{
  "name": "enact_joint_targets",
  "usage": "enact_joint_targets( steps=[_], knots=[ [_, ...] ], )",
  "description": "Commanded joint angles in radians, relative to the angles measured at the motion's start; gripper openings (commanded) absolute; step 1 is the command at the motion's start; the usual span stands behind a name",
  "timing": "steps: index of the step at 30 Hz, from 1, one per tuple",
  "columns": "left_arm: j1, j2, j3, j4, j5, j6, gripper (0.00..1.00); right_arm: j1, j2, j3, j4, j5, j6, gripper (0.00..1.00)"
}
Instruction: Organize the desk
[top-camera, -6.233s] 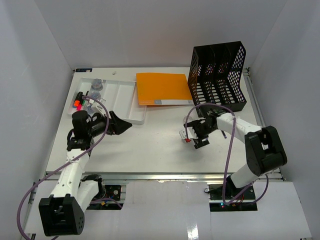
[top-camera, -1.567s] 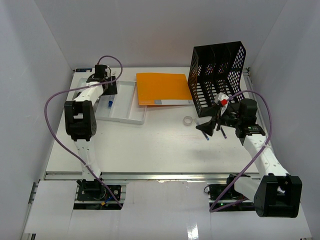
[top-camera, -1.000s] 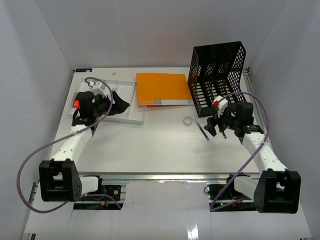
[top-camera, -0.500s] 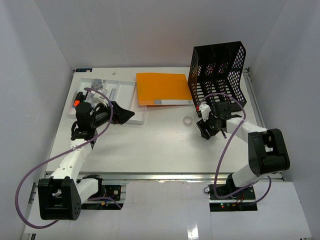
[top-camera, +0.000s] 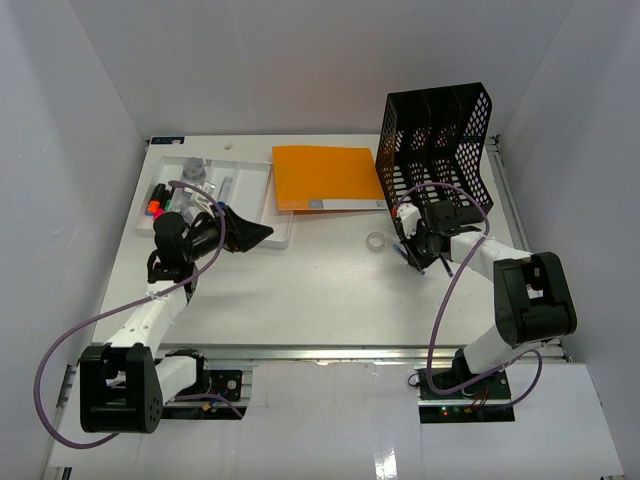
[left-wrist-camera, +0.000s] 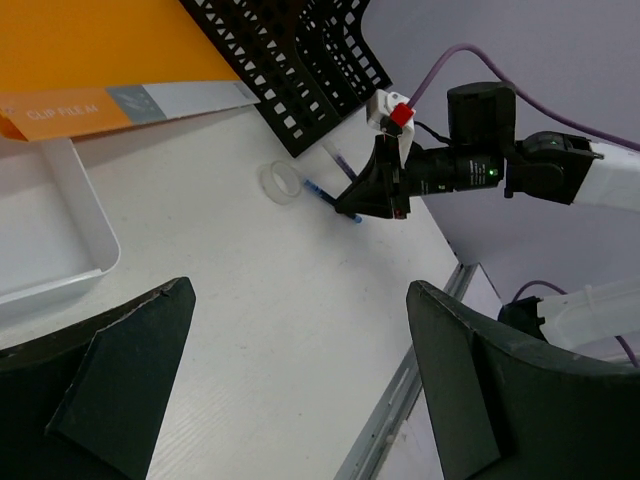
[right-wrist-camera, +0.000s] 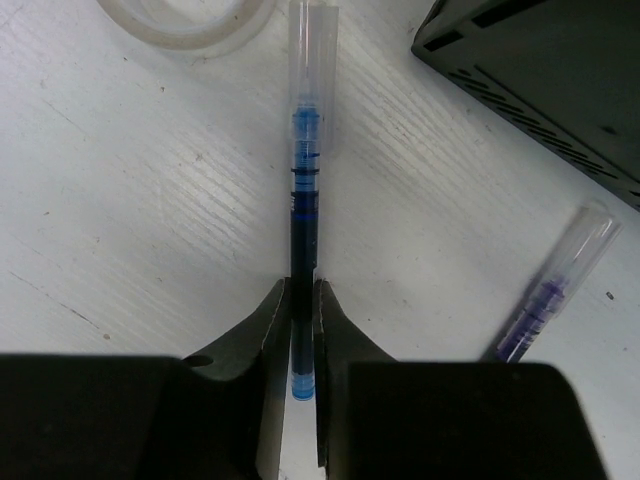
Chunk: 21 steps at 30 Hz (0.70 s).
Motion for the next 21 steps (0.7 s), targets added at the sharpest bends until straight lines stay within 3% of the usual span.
enact_joint_targets(
  steps=[1, 6, 12, 21],
  knots=[
    [-0.002, 0.029, -0.075, 0.218, 0.079, -0.195, 0.98, 0.002, -0.015, -0.01, -0.037, -0.037, 0.014, 0.08],
    [-0.076, 0.042, -0.187, 0.373, 0.055, -0.383, 0.98, -0.012, -0.09, -0.004, -0.061, -0.131, 0.037, 0.08],
    [-0.306, 0.049, -0.183, 0.421, -0.172, -0.426, 0.97, -0.016, -0.27, -0.026, -0.061, -0.263, 0.053, 0.08],
    [-0.57, 0.35, -0.116, 0.69, -0.455, -0.543, 0.95, -0.014, -0.332, 0.007, -0.053, -0.513, 0.115, 0.08]
  ],
)
